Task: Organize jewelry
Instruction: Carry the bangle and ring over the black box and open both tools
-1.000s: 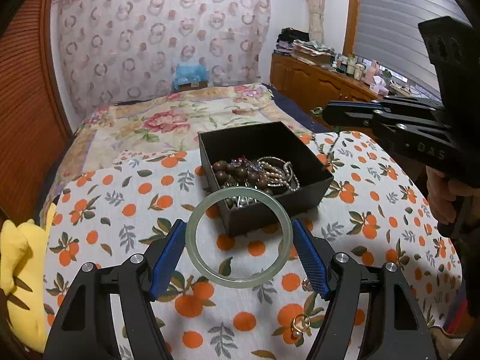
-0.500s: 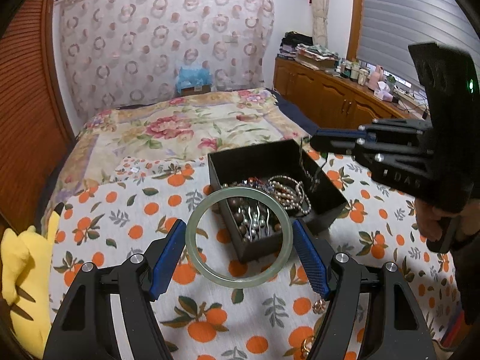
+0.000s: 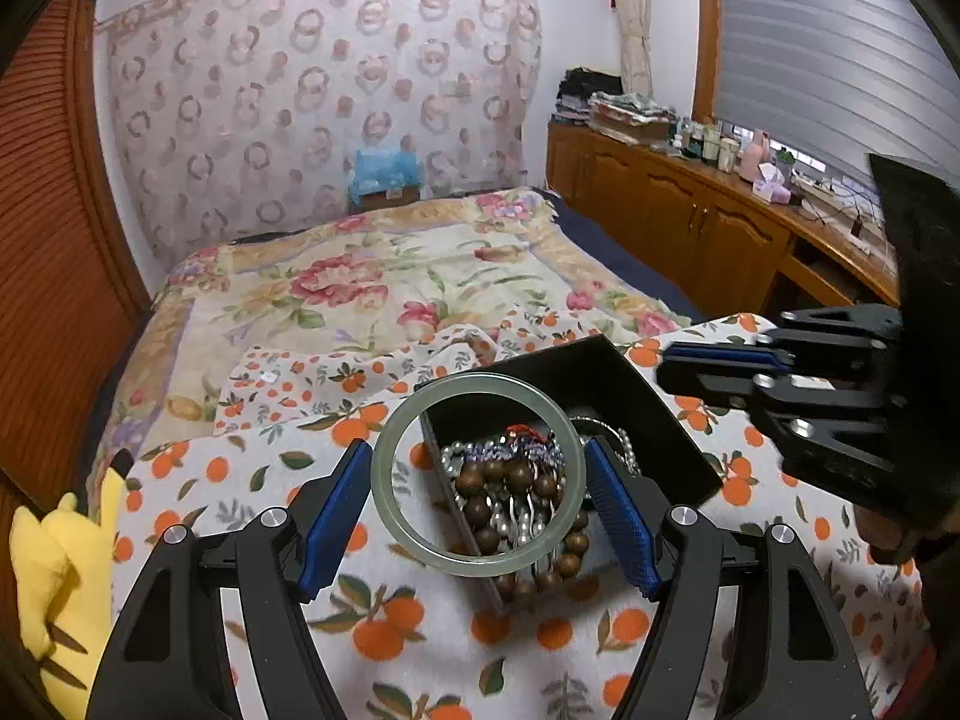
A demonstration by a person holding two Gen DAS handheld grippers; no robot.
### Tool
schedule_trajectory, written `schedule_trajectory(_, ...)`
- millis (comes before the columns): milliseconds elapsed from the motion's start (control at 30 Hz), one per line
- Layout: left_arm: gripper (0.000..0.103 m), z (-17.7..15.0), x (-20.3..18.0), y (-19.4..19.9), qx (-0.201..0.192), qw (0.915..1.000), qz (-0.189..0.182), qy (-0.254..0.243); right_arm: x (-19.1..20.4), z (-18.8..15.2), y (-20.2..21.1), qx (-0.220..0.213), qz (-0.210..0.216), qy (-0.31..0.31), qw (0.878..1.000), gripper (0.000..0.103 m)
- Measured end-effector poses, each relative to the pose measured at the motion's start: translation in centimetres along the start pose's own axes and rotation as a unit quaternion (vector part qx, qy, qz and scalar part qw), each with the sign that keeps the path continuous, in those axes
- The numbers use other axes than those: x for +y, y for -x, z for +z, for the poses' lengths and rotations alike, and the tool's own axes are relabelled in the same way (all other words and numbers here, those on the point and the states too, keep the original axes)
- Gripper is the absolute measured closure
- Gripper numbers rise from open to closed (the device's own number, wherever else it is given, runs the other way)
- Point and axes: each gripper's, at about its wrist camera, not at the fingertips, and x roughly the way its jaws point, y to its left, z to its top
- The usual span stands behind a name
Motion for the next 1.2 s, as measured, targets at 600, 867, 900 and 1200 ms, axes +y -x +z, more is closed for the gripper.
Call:
schedule_trajectory(600,0.034,1.3,-2.2,-4.7,0.029,0.9992,-0.016,-0.022,-1.4,-2.0,1.8,0.002,-0.035,-0.030,0.999,0.095)
schedule_trajectory(867,0.034,1.3,-3.0,-4.8,0.025,0.9991,-0.018,-0.029,-1.4,-2.3,2.0,0.002,-0.035,-0.033,0.999,0.095)
schedule_trajectory(900,0.034,1.2,-3.0,-4.7,0.025,0.9991,-0.019,-0.028,-1.4,-2.3,2.0,0.002,-0.035,-0.033,0.999,0.095)
schedule_trajectory(1200,0.028,-0.7,-2.4,-1.8,0.017,0.9996,-0.024,-0.007,-0.1,-3.4,2.8,0.003,-0.026,-0.033,0.999,0.095)
